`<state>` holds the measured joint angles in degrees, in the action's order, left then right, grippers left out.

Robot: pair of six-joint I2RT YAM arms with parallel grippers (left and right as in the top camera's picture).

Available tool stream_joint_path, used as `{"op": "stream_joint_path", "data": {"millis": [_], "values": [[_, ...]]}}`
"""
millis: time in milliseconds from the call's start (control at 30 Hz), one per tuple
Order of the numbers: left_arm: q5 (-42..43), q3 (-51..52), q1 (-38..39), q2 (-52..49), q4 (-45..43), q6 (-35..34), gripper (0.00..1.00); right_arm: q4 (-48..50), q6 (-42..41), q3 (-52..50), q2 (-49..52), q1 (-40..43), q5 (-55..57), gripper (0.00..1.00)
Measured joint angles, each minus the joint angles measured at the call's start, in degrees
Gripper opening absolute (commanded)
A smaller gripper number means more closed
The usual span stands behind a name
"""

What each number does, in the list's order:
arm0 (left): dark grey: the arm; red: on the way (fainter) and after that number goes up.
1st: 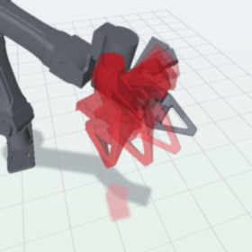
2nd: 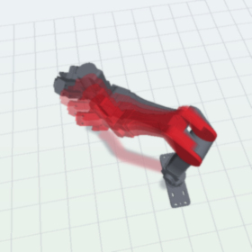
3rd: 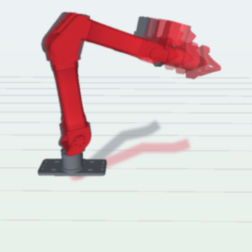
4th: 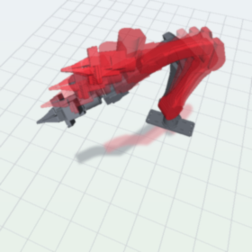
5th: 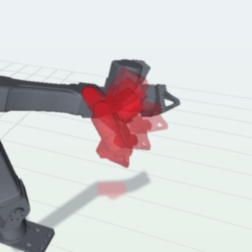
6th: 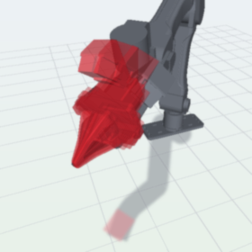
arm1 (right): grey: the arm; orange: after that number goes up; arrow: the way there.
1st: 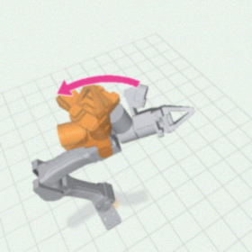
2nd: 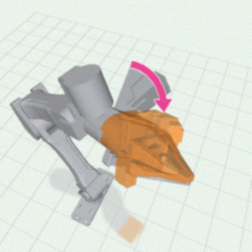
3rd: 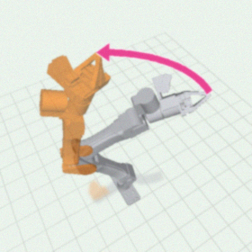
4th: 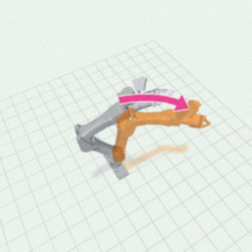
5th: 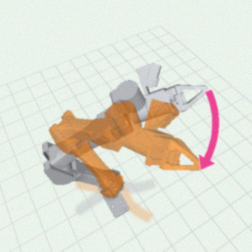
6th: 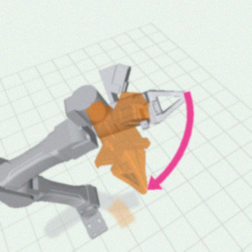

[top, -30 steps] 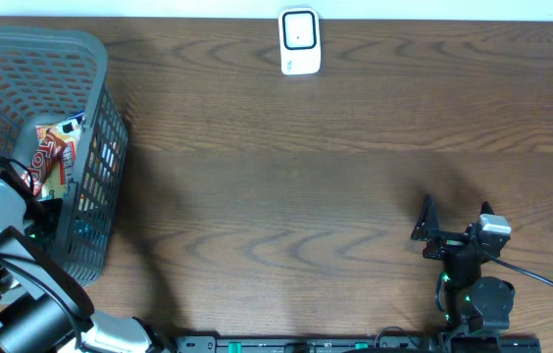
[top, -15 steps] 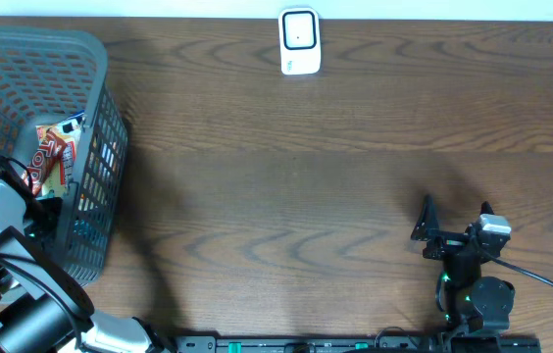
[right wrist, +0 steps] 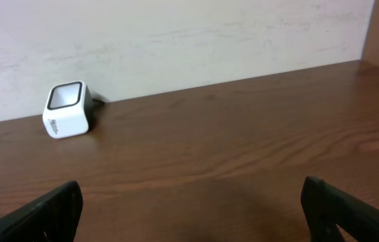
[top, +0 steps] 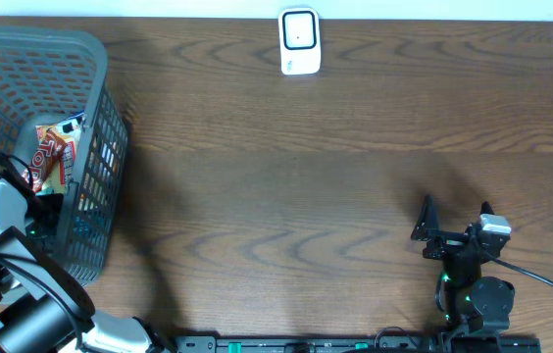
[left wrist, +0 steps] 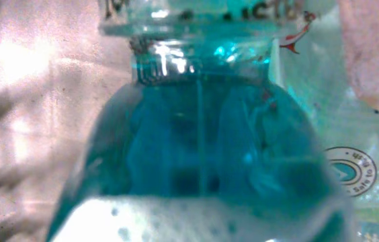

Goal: Scan the item barcode
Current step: 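Lower the left gripper and grasp the blue mouthwash bottle, then lift the blue bottle out of the basket toward the table center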

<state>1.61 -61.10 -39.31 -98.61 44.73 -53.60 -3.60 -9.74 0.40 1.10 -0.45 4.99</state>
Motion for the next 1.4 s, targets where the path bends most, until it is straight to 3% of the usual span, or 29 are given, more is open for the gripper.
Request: {"op": "stream_joint_path", "data": {"millis": [267,633,1133,1400], "values": [[1.1,0.0,0.1,5.0,-0.2,0.5,0.27,0.0,0.0,0.0,0.0,0.0,0.0,0.99],[5.5,0.0,0.1,21.6,-2.1,1.0,0.27,0.0,0.0,0.0,0.0,0.0,0.0,0.99],[21.2,0.0,0.0,45.5,-8.9,1.1,0.27,0.0,0.0,0.0,0.0,0.0,0.0,0.99],[33.8,0.0,0.1,47.7,-10.4,1.1,0.27,0.0,0.0,0.0,0.0,0.0,0.0,0.99]]}}
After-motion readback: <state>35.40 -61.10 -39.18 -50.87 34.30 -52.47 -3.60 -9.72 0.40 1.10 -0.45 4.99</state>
